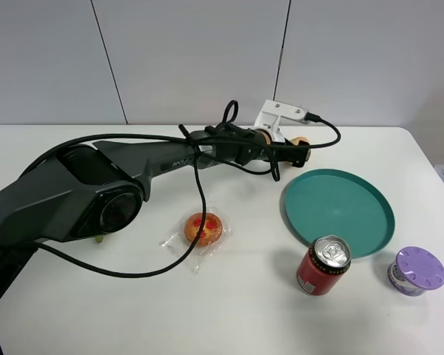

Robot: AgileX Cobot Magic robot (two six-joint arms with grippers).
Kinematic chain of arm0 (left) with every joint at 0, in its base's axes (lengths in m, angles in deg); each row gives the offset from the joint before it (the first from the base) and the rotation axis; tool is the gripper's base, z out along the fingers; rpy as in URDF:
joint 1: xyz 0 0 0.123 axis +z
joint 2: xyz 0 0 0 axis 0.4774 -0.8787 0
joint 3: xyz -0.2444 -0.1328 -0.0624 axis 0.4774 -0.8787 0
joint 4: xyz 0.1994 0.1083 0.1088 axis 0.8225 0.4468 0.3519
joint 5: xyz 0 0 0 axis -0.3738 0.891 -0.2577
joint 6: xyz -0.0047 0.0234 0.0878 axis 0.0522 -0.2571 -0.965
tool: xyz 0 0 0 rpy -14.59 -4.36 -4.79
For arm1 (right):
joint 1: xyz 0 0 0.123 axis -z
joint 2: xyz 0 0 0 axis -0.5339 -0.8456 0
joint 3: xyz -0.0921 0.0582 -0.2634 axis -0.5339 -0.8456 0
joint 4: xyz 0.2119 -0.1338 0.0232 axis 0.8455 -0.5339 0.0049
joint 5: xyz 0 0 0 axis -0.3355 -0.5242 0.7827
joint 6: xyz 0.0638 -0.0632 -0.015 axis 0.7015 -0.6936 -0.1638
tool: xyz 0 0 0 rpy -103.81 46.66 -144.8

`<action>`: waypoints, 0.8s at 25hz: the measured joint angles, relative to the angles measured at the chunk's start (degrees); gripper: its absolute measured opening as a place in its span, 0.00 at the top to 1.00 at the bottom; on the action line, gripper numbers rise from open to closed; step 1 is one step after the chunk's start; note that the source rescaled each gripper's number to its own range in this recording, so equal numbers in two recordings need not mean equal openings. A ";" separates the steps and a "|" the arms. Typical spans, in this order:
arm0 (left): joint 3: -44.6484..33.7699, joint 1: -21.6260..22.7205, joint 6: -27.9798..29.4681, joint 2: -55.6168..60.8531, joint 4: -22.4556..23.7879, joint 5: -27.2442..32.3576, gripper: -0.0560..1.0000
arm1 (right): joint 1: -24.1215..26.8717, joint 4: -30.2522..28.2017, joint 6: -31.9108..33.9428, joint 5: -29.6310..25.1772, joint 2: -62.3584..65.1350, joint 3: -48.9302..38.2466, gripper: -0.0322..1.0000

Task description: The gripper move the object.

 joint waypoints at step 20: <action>0.00 3.57 -3.70 34.23 8.81 49.96 0.01 | 0.00 0.00 0.00 0.00 0.00 0.00 0.00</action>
